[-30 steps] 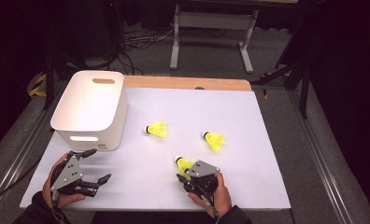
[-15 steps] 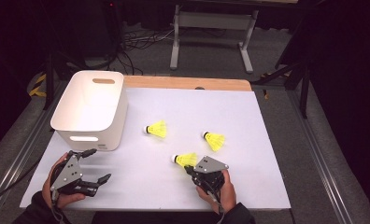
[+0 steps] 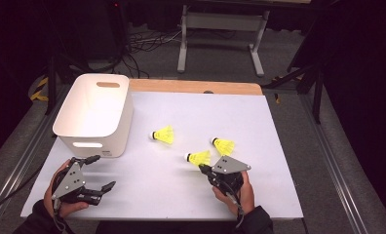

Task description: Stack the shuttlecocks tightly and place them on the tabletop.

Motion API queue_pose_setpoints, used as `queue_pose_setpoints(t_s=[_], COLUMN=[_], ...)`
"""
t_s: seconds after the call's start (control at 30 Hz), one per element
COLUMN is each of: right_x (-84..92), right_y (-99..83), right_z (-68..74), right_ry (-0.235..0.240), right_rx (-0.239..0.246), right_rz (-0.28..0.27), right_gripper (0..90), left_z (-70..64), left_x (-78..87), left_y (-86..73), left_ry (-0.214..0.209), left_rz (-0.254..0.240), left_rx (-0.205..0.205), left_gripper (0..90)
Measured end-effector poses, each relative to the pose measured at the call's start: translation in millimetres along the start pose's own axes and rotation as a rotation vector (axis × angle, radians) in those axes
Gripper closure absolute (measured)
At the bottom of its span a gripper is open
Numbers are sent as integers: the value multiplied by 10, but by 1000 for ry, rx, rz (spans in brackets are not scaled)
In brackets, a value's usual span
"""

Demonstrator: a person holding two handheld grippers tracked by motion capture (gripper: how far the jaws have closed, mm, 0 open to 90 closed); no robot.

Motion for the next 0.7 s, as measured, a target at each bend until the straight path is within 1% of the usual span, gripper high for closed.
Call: queue_pose_setpoints(t_s=[0.07, 0.1, 0.2, 0.4, 0.47, 0.57, 0.63, 0.67, 0.7], right_x=[8, 20, 10, -65, -119, -208, -288, -288, -402], right_y=[21, 85, 144, 301, 362, 429, 458, 458, 472], right_z=[-17, -71, -130, -251, -294, -335, -347, -347, -363], right_ry=[1, -1, 1, -3, -3, -4, 1, 1, 8], right_rx=[1, 7, 0, 16, 16, 27, 41, 41, 49], right_rz=[-5, -15, -22, -18, -13, 4, 29, 29, 59], right_gripper=[900, 900, 900, 900, 900, 900, 900, 900, 900], left_z=[0, -1, 4, 1, 5, 5, 4, 4, 5], left_x=[1, 2, 9, 6, 4, 2, 1, 1, -2], left_y=[1, 0, 0, -2, -4, -4, -3, -3, -4], left_ry=[0, -2, -2, -5, -8, -8, -10, -10, -13], left_rz=[-1, -2, -3, -4, -5, -5, -7, -7, -9], left_rx=[1, 3, 2, 4, 4, 1, 1, 1, 4], left_gripper=[71, 71, 71, 71, 71, 70, 70, 70, 71])
Point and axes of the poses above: each handheld gripper's, and its own axes: x roughly backward along the jaws, y roughly out of its top, z roughly to its left, the point moved 6 cm from there along -x, roughly forward along the jaws, and after that the axes turned 6 degrees about -x, right-handed, at the moved point
